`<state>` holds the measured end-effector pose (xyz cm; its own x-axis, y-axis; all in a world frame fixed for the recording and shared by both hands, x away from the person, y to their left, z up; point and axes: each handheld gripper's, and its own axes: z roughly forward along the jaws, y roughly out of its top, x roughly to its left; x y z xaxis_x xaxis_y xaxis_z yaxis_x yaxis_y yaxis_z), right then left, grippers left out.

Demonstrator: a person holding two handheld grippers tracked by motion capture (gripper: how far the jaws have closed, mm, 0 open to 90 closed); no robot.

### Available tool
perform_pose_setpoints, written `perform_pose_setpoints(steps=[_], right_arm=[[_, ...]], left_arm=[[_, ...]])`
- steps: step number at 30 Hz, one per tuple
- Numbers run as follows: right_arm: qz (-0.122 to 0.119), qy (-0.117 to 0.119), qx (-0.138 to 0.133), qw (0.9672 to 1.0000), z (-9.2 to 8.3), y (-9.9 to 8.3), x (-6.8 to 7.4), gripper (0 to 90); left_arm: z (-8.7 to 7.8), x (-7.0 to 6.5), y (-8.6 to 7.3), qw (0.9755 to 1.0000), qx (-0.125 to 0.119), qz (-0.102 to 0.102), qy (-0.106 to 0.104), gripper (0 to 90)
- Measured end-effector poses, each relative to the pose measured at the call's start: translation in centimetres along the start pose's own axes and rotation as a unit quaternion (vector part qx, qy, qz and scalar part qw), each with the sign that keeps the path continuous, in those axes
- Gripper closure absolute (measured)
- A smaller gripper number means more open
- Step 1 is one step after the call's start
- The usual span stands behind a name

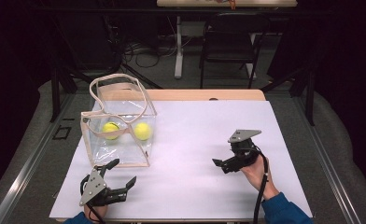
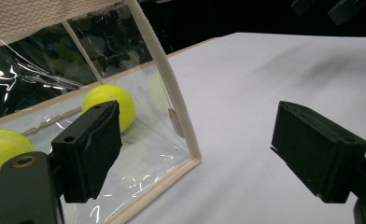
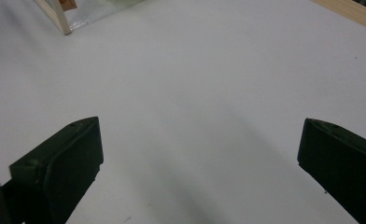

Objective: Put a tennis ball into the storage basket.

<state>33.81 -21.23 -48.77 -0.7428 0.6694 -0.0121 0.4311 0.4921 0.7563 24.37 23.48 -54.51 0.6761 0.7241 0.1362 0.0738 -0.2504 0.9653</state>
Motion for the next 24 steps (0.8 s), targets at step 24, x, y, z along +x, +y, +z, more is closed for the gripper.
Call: perform_pose_setpoints(steps=[24], right_arm=[[0.017, -0.027, -0.017, 0.9994, -2.4, -5.2, 0.4, 0.0]], left_arm=[[0.1, 0.0, -0.1, 1.0000, 0.005, 0.000, -0.001, 15.8]])
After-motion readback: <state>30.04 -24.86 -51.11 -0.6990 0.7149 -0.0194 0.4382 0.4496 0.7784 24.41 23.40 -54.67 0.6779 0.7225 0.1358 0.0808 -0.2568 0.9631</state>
